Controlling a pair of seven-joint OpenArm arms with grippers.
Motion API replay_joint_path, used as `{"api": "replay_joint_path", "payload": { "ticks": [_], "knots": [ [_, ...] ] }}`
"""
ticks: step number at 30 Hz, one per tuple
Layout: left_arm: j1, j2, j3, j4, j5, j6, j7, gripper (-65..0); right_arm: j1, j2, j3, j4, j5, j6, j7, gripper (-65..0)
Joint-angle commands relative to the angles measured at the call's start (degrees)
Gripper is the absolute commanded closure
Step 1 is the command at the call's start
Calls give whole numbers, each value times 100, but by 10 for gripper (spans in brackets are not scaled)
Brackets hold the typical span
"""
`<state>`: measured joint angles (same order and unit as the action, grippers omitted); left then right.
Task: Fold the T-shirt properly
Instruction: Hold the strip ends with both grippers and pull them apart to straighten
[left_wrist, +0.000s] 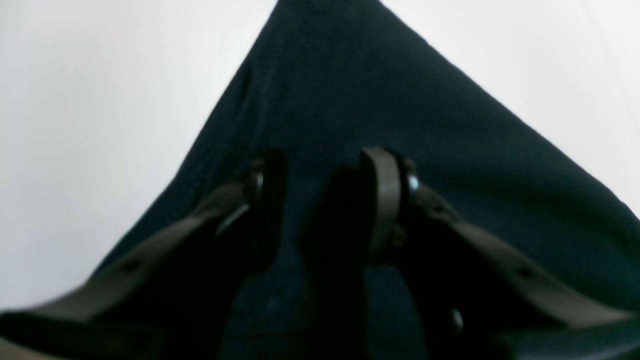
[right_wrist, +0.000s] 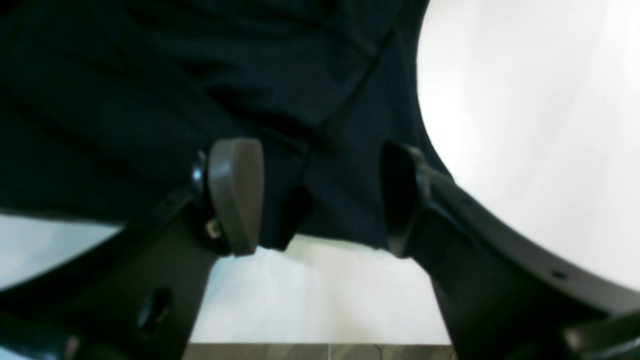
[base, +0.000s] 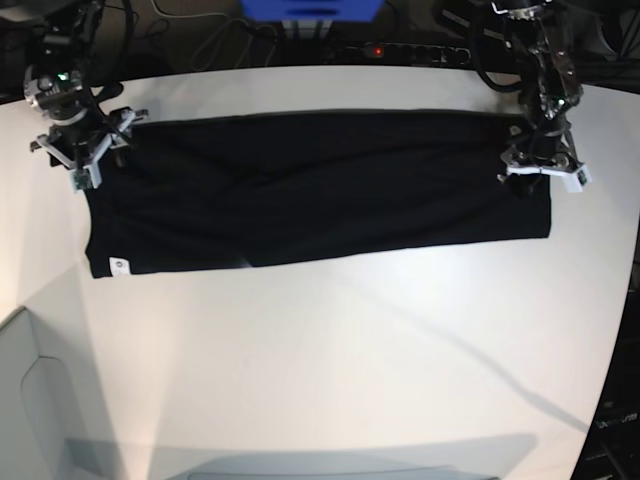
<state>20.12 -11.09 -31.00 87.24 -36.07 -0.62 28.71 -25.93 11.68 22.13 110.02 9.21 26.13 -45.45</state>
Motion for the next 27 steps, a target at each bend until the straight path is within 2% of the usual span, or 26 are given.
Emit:
{"api": "replay_joint_path", "payload": {
  "ticks": [1, 14, 22, 27],
  "knots": [
    [6, -56, -16, 36, 34, 75, 79, -240, -4, 32, 42, 53, 15, 20, 84, -380],
    [6, -64, -51, 36, 34, 75, 79, -240, -136, 5, 33, 27, 15, 20, 75, -371],
    [6, -64, -51, 36, 34, 75, 70, -240, -136, -21, 33, 18, 33, 20, 75, -221],
    [6, -64, -60, 36, 34, 75, 70, -240, -136, -109, 33, 18, 24, 20, 75, -243]
  ]
}}
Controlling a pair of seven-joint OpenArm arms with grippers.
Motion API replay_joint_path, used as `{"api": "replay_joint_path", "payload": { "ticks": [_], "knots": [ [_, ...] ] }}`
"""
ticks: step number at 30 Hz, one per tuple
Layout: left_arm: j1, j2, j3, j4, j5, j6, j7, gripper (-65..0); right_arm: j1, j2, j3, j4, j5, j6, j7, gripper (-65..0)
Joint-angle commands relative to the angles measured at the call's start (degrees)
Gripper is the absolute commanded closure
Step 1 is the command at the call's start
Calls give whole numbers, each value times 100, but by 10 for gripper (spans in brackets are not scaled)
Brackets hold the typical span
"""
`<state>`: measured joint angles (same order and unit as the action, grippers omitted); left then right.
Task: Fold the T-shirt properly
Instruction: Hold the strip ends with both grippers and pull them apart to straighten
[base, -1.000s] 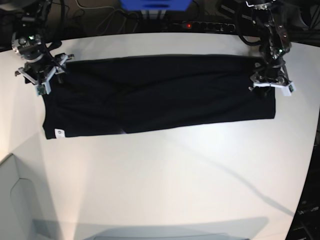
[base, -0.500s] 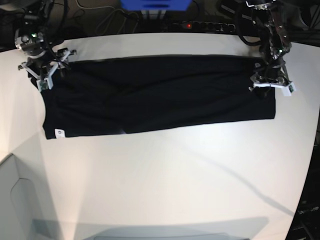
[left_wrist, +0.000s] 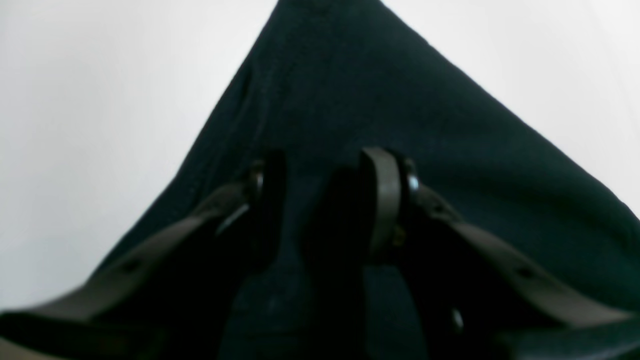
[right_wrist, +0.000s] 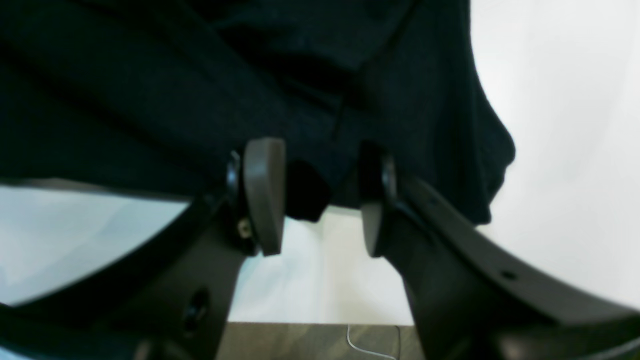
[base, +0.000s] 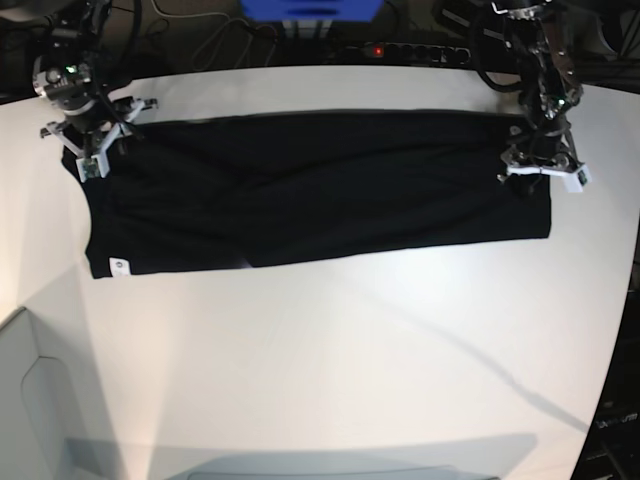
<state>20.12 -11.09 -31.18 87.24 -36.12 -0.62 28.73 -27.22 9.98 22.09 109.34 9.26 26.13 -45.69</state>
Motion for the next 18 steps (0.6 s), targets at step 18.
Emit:
{"api": "replay_joint_path", "payload": {
  "ticks": [18],
  "knots": [
    [41, -64, -51, 151, 38, 75, 59, -240, 133, 97, 73, 130, 11, 785, 99, 0]
  ]
}}
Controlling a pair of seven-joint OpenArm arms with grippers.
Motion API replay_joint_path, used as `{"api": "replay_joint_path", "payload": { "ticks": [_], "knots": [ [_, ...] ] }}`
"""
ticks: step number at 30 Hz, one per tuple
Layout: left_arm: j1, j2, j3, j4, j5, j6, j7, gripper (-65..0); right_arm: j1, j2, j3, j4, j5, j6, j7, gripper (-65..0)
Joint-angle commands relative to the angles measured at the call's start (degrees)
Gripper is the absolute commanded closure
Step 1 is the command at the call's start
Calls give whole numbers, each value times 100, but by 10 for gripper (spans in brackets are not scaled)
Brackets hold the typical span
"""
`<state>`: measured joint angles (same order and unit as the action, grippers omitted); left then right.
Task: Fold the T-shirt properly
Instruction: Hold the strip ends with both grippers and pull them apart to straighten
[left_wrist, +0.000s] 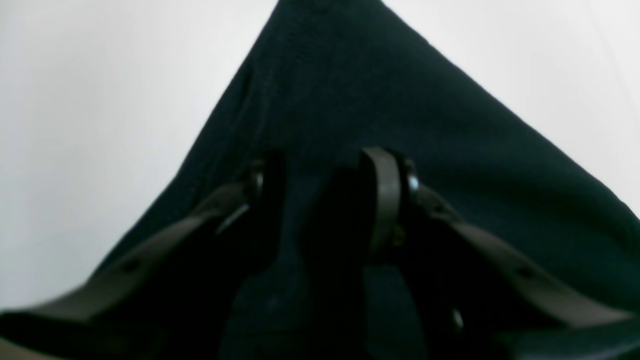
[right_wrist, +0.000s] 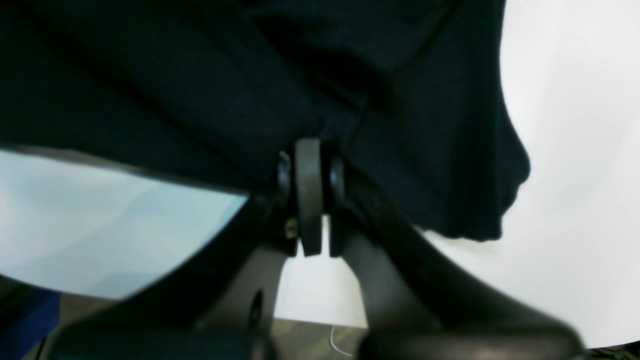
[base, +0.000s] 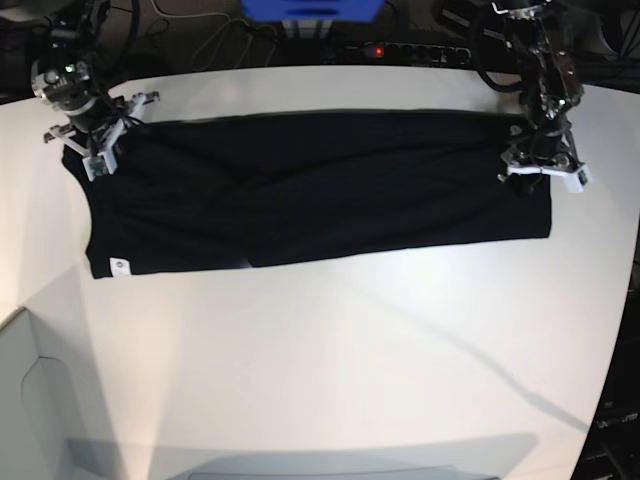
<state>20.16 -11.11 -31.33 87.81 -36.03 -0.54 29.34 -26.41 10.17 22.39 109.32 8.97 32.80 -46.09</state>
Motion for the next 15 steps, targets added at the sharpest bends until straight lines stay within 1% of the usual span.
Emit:
{"api": "replay_joint_path", "payload": {
  "ticks": [1, 4, 9, 15],
  "knots": [
    [45, -62, -36, 120, 29, 67, 6, -240, 123, 77, 42, 132, 39, 118, 138, 0],
    [45, -62, -36, 190, 29, 67, 24, -240, 316, 86, 42, 141, 39, 118, 138, 0],
    [54, -62, -36, 173, 29, 67, 15, -240, 589, 77, 341, 378, 57, 127, 138, 0],
    [89, -62, -45, 155, 29, 67, -2, -240, 1002, 86, 341, 352, 39, 127, 138, 0]
  ]
}}
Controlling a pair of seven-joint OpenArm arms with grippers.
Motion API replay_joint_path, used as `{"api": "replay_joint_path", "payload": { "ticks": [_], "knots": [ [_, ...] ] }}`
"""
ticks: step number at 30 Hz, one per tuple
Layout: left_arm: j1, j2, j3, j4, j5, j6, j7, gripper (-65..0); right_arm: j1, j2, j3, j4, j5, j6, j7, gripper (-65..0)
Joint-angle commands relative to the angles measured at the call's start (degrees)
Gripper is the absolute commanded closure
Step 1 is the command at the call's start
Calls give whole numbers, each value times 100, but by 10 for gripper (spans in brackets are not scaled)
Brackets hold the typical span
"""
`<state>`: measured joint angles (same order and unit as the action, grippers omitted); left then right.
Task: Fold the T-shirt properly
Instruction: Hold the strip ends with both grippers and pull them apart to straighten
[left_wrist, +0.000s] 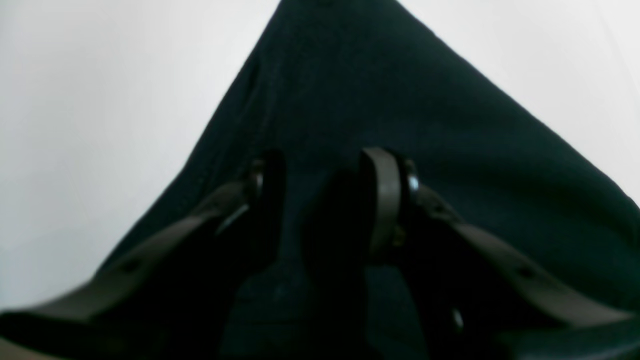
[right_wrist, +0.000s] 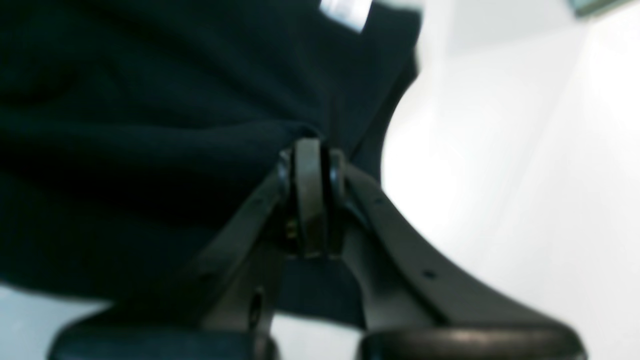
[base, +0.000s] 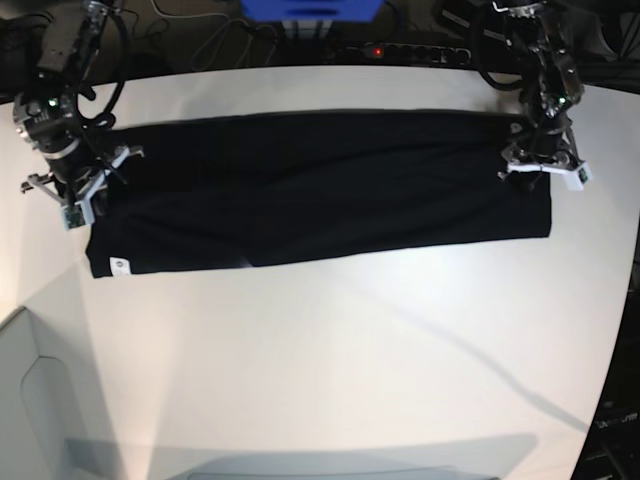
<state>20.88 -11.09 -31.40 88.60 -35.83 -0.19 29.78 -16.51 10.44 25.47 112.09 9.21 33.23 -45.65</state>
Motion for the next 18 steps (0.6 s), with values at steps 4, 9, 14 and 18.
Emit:
{"api": "replay_joint_path", "payload": {
  "ticks": [4, 9, 14, 18],
  "knots": [
    [26, -64, -82, 59, 10, 32, -46, -240, 144, 42, 33, 57, 6, 83, 112, 0],
    [26, -29, -364, 59, 10, 32, -2, -240, 144, 16, 156, -154, 15, 57, 130, 0],
    [105, -47, -364, 68, 10, 32, -37, -240, 390, 60, 147, -981, 6, 57, 130, 0],
    [114, -12, -399, 94, 10, 32, -11, -240, 574, 112, 112, -1394, 6, 57, 130, 0]
  ]
}}
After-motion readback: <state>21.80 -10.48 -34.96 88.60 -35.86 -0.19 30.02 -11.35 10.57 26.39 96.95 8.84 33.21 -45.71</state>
